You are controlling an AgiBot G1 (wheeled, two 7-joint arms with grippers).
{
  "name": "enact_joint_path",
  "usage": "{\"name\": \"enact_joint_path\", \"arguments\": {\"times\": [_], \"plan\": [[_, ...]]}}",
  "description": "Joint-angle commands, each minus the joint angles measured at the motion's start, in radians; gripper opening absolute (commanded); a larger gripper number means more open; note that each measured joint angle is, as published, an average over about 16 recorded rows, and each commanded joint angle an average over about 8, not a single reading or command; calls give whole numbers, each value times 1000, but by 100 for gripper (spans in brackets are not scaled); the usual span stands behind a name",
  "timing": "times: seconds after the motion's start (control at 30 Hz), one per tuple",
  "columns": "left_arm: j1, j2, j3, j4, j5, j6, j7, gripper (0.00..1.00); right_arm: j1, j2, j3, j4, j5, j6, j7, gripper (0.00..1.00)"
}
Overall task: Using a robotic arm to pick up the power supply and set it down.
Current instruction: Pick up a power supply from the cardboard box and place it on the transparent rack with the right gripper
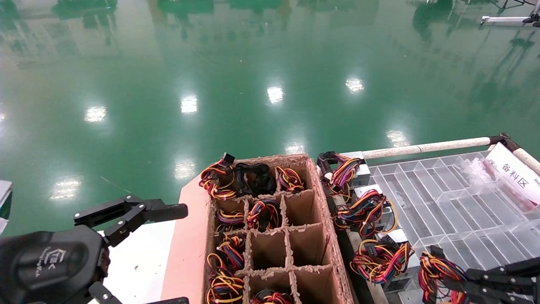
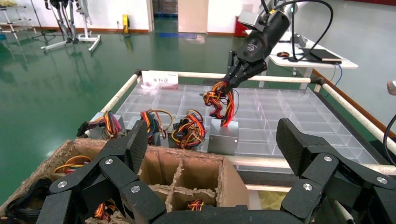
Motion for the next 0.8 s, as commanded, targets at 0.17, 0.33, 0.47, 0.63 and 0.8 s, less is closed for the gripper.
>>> {"name": "enact_joint_path", "arguments": {"times": [0.17,0.33,0.47,0.63,0.8], "plan": [[0,0,0,0,0,0,0,100,-39,24,-37,0,57,32,-48,5],[0,0,0,0,0,0,0,100,-64,47,-66,2,97,60,-82,61],[0,0,0,0,0,0,0,100,-77,58,-81,3,118,77,-98,99],[0,0,0,0,0,0,0,100,-82,63,-88,4,129,84,-103,100],[0,0,0,0,0,0,0,100,-80,61,-86,4,125,82,-101,100]]}}
